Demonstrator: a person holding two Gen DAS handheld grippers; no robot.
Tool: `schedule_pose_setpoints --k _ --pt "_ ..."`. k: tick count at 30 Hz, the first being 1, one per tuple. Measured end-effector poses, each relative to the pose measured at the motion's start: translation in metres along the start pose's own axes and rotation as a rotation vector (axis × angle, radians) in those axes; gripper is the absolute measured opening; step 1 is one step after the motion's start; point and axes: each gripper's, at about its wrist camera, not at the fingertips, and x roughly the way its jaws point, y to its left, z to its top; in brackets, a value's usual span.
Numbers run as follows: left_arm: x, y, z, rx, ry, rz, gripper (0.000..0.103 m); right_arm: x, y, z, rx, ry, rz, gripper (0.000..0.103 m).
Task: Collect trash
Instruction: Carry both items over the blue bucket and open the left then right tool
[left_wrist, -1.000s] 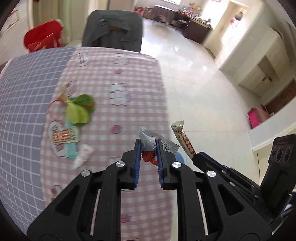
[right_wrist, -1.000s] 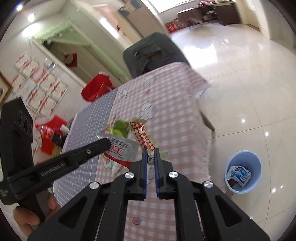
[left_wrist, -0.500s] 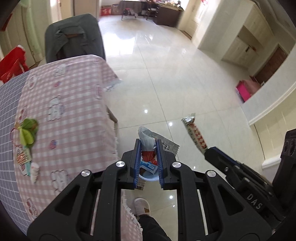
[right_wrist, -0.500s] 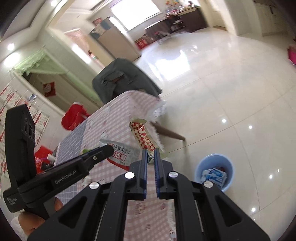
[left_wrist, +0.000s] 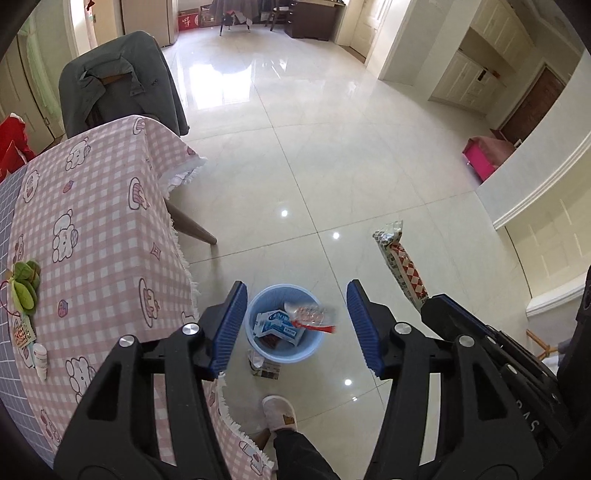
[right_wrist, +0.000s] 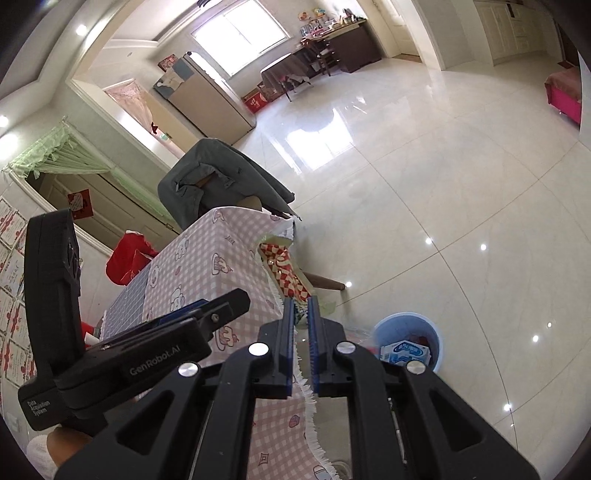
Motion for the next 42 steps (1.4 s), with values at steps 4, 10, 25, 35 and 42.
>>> schedule_pose_setpoints --k 4,10,25,35,42 --pt "0.001 0.001 0.0 0.003 0.006 0.009 0.056 0.003 0.005 0.002 0.004 0.004 -0.002 0.008" --pt "0.002 0.009 0.002 -0.006 0.004 0.026 0.056 0.005 0.012 0.003 -0.006 0.009 0.002 0.008" --pt "-0.005 0.037 0.005 -0.052 0.001 0.076 0.06 0.006 0.015 0.005 -0.033 -0.026 -0.022 0.011" --pt "-0.029 0.06 0.002 -0.093 -0.043 0.094 0.064 0.008 0.043 0.0 -0.094 -0.032 -0.025 0.023" --pt "-0.057 0.089 -0.009 -0.131 -0.072 0.11 0.064 0.009 0.082 -0.012 -0.143 -0.015 0.012 0.023"
